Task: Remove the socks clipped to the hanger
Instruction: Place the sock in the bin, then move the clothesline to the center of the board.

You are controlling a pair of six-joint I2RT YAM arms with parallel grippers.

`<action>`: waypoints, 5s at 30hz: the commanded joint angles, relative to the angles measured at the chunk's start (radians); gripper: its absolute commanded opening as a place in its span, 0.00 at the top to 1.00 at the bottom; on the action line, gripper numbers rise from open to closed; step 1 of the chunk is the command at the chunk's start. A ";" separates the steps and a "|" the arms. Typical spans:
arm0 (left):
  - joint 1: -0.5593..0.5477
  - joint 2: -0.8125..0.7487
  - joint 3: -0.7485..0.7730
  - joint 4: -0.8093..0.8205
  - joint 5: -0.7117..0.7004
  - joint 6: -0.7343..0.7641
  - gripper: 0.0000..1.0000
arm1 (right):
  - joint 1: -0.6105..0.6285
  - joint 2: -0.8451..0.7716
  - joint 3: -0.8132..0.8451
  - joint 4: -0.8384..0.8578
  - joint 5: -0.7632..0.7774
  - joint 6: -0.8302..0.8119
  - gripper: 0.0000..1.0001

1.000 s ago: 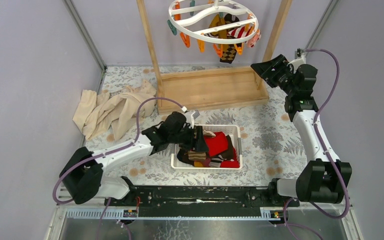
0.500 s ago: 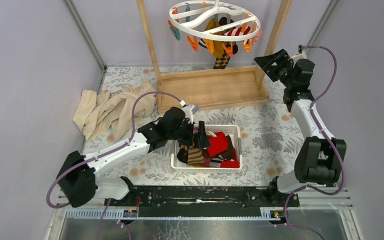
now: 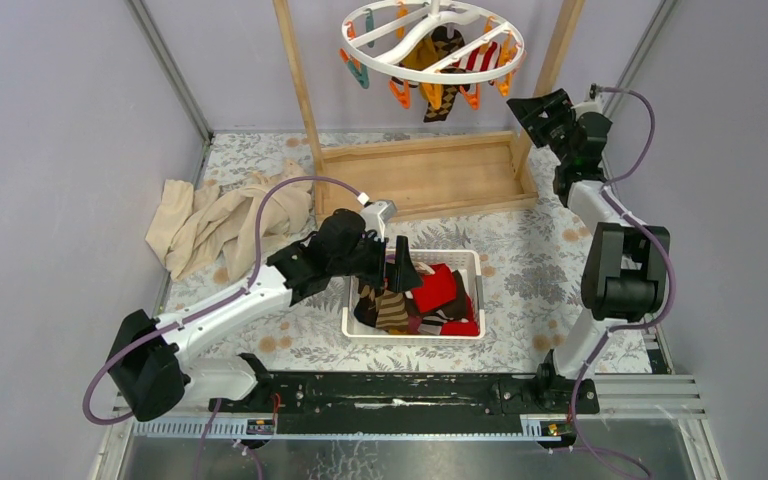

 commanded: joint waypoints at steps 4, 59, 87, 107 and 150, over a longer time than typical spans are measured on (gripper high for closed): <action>-0.004 0.009 0.067 0.002 0.007 0.038 0.01 | 0.045 0.078 0.167 0.113 0.041 -0.029 0.23; -0.003 -0.227 -0.071 0.056 -0.246 0.009 0.01 | 0.069 0.031 0.072 -0.789 0.517 -0.665 0.38; -0.004 -0.324 -0.064 -0.015 -0.268 0.016 0.01 | 0.068 0.206 0.203 -0.918 0.636 -0.661 0.35; -0.004 -0.349 -0.034 -0.057 -0.273 0.017 0.02 | 0.069 -0.029 -0.095 -0.949 0.598 -0.642 0.43; -0.004 -0.315 -0.009 -0.061 -0.304 0.051 0.02 | 0.292 -0.258 -0.258 0.066 0.562 -0.813 0.27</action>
